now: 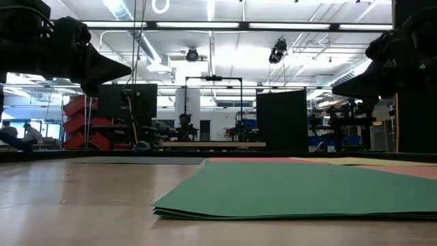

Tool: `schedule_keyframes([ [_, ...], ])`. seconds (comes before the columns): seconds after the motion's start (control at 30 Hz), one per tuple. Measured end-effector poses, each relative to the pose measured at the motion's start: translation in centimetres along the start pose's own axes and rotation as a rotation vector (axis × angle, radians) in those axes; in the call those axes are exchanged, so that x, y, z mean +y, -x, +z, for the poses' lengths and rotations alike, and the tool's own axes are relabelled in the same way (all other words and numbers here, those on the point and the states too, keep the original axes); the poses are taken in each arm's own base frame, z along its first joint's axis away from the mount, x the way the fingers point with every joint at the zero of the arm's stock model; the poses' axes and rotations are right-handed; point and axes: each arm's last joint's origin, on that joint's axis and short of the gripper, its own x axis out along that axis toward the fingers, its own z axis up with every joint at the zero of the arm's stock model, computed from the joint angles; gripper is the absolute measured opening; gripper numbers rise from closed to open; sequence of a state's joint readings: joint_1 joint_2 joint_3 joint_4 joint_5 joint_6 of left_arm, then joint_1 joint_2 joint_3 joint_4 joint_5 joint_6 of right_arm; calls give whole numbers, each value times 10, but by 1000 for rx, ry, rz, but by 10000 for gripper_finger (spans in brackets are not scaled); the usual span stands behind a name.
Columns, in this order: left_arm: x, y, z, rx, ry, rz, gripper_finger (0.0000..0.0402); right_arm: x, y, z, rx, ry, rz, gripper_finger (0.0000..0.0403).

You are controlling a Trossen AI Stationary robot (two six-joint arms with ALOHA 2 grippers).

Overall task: Organize paper
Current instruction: Return to Home Position

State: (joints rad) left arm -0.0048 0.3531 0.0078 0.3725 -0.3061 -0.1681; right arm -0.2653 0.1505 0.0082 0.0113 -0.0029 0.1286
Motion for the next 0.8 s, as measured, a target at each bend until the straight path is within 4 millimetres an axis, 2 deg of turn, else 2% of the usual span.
schedule_keyframes([
  [0.8,0,0,0,0,1,0,0,0,0,0,-2,0,0,1],
])
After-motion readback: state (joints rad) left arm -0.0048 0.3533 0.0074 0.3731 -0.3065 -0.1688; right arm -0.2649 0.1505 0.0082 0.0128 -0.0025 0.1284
